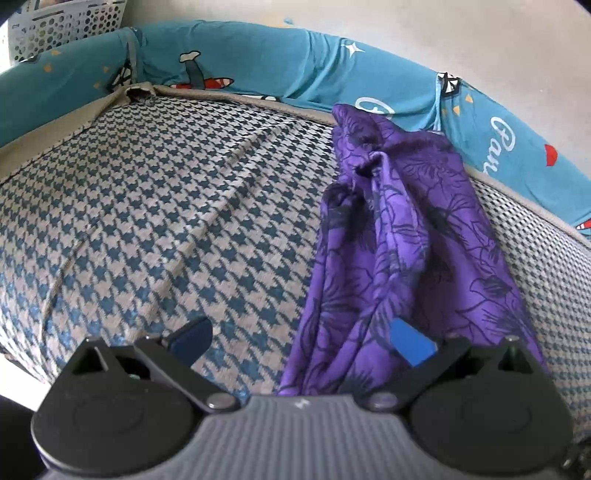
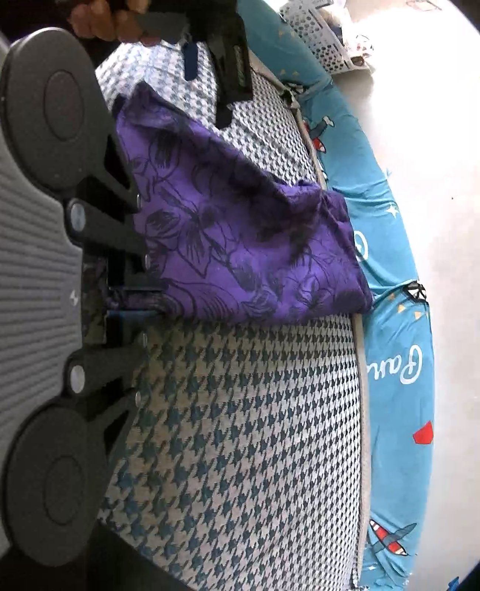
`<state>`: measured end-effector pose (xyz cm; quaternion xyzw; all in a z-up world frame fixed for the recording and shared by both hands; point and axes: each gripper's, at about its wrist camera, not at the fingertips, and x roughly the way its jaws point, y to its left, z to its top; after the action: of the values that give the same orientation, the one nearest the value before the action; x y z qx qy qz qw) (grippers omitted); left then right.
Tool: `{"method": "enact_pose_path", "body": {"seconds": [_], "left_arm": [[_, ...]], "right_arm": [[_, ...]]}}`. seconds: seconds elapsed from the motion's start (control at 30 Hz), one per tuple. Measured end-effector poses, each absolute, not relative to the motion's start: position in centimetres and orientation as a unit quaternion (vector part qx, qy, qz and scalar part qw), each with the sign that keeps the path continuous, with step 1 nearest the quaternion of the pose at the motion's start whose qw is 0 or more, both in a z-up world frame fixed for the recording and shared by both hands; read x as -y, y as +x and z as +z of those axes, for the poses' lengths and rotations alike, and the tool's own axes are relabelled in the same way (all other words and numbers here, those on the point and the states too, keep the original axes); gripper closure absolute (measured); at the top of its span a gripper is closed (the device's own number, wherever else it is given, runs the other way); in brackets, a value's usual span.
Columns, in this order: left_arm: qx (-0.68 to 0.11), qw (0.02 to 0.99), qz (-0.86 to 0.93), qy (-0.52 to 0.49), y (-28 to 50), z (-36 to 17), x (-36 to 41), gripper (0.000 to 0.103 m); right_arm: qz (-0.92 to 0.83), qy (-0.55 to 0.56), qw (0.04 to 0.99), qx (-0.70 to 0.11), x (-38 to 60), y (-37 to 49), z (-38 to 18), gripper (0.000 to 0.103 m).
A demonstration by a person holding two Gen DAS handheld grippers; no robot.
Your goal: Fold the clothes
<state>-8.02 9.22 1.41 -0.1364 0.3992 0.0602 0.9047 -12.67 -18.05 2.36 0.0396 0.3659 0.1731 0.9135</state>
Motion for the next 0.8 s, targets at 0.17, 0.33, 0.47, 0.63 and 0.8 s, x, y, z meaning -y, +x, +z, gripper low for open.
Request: {"method": "enact_pose_path", "body": {"seconds": [0.17, 0.33, 0.47, 0.63, 0.8], "left_arm": [[-0.402, 0.902, 0.056, -0.146, -6.7, 1.6, -9.2, 0.000], [-0.394, 0.907, 0.052, -0.140, -5.3, 2.1, -9.1, 0.000], [-0.395, 0.910, 0.055, -0.111, -3.8, 2.2, -8.6, 0.000], [-0.401, 0.910, 0.043, -0.096, -1.8, 2.0, -8.2, 0.000], [-0.406, 0.909, 0.032, -0.090, -0.2, 1.7, -8.2, 0.000]], "right_arm": [[0.160, 0.031, 0.905, -0.393, 18.1, -12.1, 1.7, 0.093], [0.152, 0.050, 0.909, -0.385, 19.0, -11.9, 2.7, 0.089], [0.166, 0.035, 0.920, -0.354, 18.9, -11.6, 4.0, 0.089], [0.191, 0.021, 0.919, -0.345, 18.0, -10.0, 4.8, 0.084], [0.210, 0.006, 0.915, -0.343, 17.2, -7.7, 5.1, 0.075]]}}
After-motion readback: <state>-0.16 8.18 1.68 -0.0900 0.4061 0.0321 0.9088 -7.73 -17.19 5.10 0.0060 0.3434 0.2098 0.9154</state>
